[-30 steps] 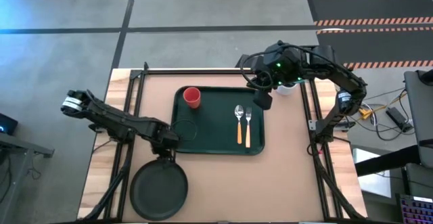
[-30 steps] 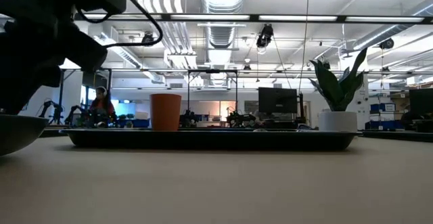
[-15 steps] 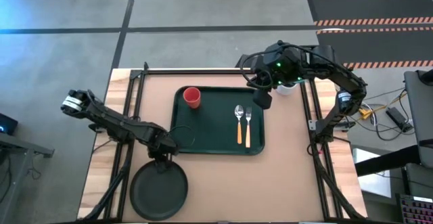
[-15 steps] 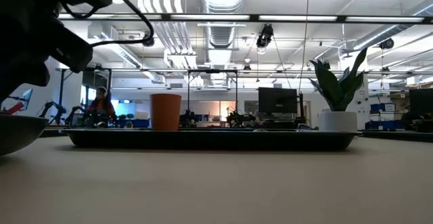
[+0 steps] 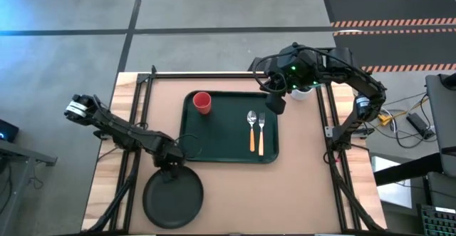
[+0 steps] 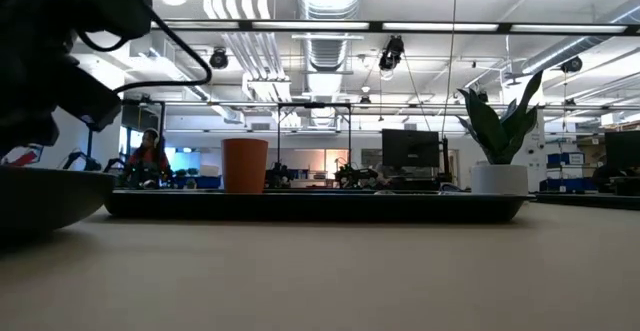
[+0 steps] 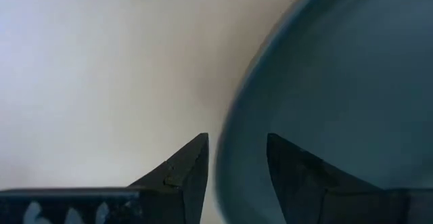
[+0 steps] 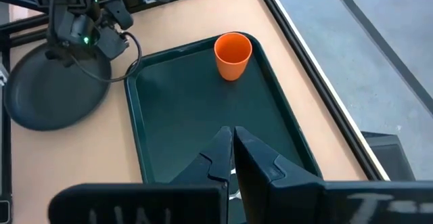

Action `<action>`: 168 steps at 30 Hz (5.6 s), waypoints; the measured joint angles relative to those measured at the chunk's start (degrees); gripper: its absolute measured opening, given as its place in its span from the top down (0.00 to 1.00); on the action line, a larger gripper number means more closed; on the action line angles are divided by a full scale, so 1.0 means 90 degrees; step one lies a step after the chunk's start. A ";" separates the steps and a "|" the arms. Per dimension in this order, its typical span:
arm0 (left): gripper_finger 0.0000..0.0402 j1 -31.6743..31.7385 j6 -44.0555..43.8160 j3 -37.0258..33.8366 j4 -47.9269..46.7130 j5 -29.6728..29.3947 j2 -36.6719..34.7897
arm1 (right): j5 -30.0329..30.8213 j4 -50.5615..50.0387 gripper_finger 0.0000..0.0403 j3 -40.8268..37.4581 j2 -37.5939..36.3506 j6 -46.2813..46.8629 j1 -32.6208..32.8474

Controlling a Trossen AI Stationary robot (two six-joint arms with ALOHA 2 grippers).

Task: Pick and place plate/cup/fork/spoon on tray
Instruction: Put the black plate on the black tray

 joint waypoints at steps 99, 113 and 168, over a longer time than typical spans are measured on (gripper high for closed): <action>1.00 0.3301 0.0002 0.0134 0.2854 -0.2360 -0.0698 | 0.1001 0.0028 0.98 0.0000 0.0000 -0.0620 -0.0007; 1.00 0.3943 0.0399 0.0098 0.2802 -0.2293 -0.0698 | 0.1005 0.0026 0.98 0.0000 0.0000 -0.0623 -0.0007; 0.85 0.4082 0.1108 0.0408 0.2443 -0.1076 0.0337 | 0.1175 -0.0006 0.98 -0.0002 0.0000 -0.0895 -0.0007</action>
